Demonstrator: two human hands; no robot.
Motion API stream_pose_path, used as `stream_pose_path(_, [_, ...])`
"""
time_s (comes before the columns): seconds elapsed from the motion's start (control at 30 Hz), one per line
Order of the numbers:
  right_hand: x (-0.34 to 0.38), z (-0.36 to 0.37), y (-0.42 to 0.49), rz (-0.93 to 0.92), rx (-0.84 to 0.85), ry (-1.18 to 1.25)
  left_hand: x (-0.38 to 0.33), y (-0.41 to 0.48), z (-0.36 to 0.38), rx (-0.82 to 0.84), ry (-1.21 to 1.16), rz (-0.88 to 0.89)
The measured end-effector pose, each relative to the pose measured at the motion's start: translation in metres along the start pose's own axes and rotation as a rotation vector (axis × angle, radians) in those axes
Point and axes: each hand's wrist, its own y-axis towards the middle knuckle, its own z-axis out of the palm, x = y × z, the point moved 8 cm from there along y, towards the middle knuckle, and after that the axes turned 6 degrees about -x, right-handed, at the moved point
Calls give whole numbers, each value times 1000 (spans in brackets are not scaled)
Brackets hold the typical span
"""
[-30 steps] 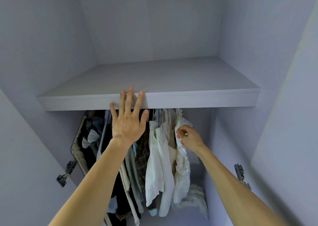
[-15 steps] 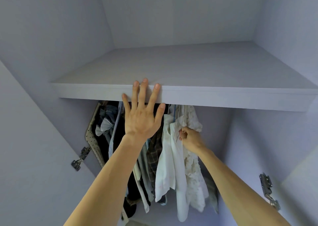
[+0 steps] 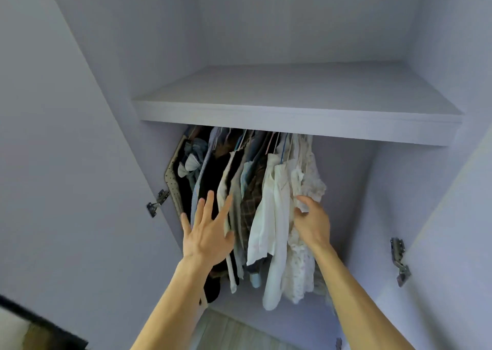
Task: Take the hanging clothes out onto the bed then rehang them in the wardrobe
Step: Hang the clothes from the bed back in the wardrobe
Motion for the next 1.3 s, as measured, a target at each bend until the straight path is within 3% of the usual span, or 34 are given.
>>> stream_pose_path(0.2, [58, 55, -140, -183, 378, 11, 113, -183, 10, 103, 75, -351])
stream_pose_path(0.37, [124, 96, -316, -617, 691, -36, 181, -384, -1, 133, 83, -686])
stream_pose_path(0.53, [149, 95, -520, -1007, 1041, 31, 191, -602, -14, 131, 48, -1043])
stream_pose_path(0.7, [135, 62, -714, -1361, 1400, 26, 139, -808, -21, 50, -10, -1445])
stream_pose_path(0.9, [102, -13, -884, -1779, 1736, 83, 15, -984, -24, -17, -54, -1900])
stream_pose_path(1.1, [72, -96, -970, -2132, 1934, 216, -111, -1068, -24, -225, -51, -2287])
stream_pose_path(1.3, [38, -156, -1004, -2309, 2080, 359, -225, -1094, -11, -375, -54, -2595])
